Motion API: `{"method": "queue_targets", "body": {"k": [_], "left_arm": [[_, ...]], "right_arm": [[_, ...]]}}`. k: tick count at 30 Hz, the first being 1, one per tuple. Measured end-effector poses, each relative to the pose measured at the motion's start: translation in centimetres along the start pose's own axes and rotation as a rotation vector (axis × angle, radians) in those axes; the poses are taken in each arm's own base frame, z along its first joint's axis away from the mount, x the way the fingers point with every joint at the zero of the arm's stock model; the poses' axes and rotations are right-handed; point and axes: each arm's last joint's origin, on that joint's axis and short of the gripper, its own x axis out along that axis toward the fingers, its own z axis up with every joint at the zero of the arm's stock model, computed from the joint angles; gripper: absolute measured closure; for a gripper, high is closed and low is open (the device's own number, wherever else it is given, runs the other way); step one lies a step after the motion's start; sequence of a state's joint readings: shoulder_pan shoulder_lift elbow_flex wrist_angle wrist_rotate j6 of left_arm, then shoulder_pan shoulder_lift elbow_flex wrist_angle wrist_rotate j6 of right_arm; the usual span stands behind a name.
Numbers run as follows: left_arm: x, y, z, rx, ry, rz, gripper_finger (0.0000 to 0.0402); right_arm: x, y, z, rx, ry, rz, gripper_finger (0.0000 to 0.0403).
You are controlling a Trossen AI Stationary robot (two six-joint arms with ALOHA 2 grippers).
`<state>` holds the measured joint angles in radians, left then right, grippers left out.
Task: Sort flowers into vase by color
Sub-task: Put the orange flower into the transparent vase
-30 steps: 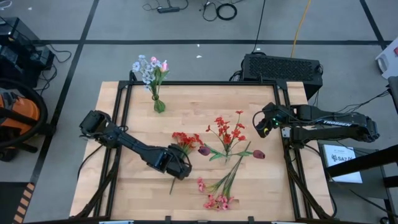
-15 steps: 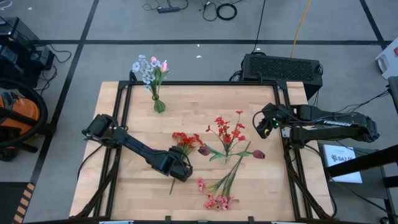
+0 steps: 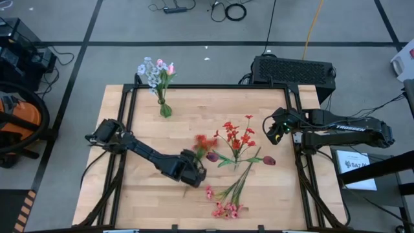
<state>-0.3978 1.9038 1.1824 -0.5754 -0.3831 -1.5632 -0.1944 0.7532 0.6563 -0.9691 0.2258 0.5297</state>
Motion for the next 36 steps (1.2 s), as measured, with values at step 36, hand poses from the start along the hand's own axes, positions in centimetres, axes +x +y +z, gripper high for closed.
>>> {"method": "queue_targets", "body": {"k": [36], "left_arm": [[-18.9,-4.1,0.9,-0.031,-1.019,-0.458,0.0388]], "right_arm": [[0.0,0.1,0.1,-0.015,-0.003,0.023,0.0305]]}}
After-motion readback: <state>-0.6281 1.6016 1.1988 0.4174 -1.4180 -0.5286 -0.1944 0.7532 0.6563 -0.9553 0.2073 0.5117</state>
